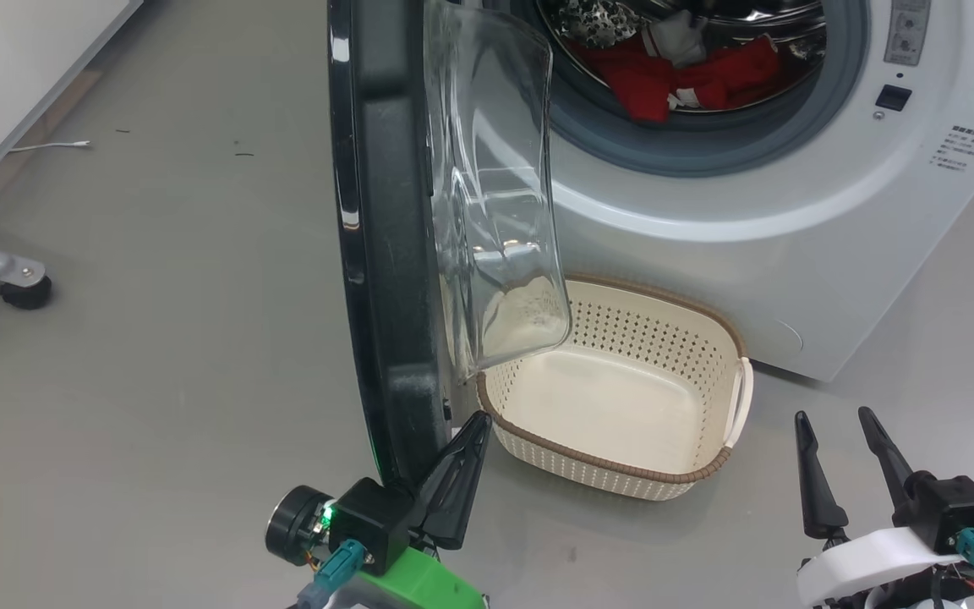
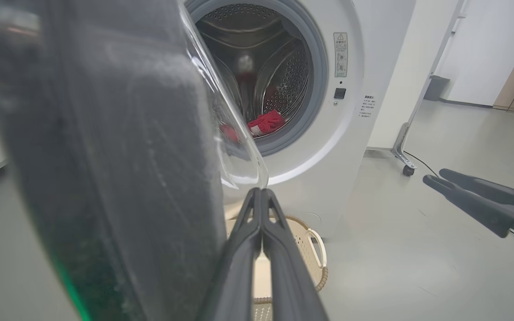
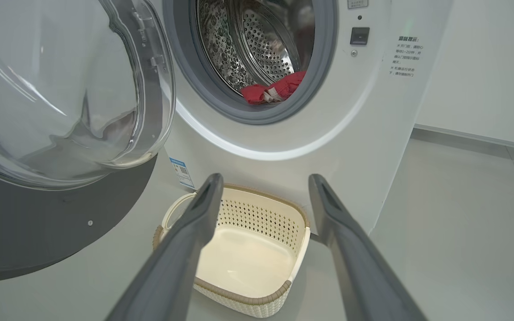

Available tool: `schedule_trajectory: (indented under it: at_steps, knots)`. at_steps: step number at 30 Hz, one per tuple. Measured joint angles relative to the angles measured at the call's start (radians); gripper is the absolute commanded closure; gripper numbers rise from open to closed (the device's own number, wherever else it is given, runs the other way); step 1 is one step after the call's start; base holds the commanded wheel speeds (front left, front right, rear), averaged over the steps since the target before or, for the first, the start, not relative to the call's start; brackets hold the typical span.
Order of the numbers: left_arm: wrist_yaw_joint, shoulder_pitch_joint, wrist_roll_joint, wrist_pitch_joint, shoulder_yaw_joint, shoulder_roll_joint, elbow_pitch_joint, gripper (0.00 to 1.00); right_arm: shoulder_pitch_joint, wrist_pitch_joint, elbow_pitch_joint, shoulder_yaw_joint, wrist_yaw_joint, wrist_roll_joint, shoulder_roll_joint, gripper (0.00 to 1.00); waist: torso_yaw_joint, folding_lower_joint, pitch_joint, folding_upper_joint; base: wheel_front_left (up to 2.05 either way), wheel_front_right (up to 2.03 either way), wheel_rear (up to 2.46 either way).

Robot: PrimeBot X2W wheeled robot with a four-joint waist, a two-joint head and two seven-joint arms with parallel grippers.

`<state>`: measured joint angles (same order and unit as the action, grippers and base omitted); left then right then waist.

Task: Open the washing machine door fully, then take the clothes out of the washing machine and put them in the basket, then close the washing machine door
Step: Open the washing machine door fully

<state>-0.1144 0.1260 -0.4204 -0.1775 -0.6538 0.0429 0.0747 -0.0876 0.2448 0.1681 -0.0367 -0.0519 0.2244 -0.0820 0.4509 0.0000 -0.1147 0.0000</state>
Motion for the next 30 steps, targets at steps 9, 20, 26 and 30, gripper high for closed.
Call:
schedule_trajectory:
  at_steps: [9, 20, 26, 30]
  knots:
    - [0.000, -0.032, 0.047, -0.001, 0.078, 0.000, 0.019, 1.00, 0.000, 0.000, 0.002, -0.010, -0.009, -0.007, 0.002, 0.00, 0.034, 0.0000, 0.004, 0.0000, 0.00, 0.00, 0.00]
    - [-0.004, -0.041, 0.103, -0.006, 0.207, 0.000, 0.053, 1.00, 0.000, 0.000, 0.005, -0.011, -0.013, -0.011, 0.004, 0.00, 0.034, 0.0000, 0.007, 0.0000, 0.00, 0.00, 0.00]
    - [-0.004, -0.041, 0.110, -0.010, 0.299, 0.000, 0.074, 1.00, 0.000, 0.000, 0.008, -0.011, -0.017, -0.015, 0.008, 0.00, 0.025, 0.0000, 0.008, 0.0000, 0.00, 0.00, 0.00]
    - [-0.004, -0.041, 0.126, -0.010, 0.351, 0.001, 0.080, 1.00, 0.000, 0.000, 0.012, -0.018, -0.019, -0.016, 0.009, 0.00, 0.015, 0.0000, 0.006, 0.0000, 0.00, 0.00, 0.00]
